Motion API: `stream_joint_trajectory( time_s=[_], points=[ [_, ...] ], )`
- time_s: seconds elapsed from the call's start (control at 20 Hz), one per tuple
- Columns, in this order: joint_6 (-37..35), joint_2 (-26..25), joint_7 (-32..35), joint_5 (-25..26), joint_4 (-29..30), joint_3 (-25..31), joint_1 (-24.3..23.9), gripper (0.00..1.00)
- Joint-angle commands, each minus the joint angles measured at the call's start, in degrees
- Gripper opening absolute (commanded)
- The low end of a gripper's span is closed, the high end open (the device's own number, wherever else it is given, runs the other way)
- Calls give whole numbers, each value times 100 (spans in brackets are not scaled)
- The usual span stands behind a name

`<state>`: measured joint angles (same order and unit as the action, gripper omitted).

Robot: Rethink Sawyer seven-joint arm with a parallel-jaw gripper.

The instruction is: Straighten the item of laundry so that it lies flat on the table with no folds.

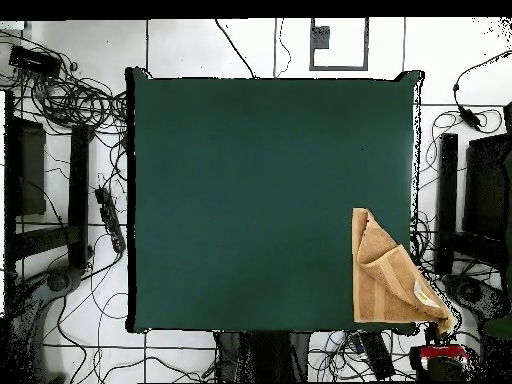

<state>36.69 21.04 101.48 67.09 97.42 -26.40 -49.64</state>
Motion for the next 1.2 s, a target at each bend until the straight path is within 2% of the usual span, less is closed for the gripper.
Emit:
stream_joint_trajectory(
  time_s=[0.05,0.45,0.7,0.95,1.2],
  points=[
    [710,-437,-1965,-1006,726,-142,566,0],
    [1222,-583,-1999,-1528,1045,-699,937,0],
    [1510,-926,-1823,-1854,1216,-915,1126,0],
    [1683,-1387,-1641,-1997,1022,-1029,1076,0],
    [1938,-1559,-1478,-1964,1105,-1202,974,0]
  ],
)
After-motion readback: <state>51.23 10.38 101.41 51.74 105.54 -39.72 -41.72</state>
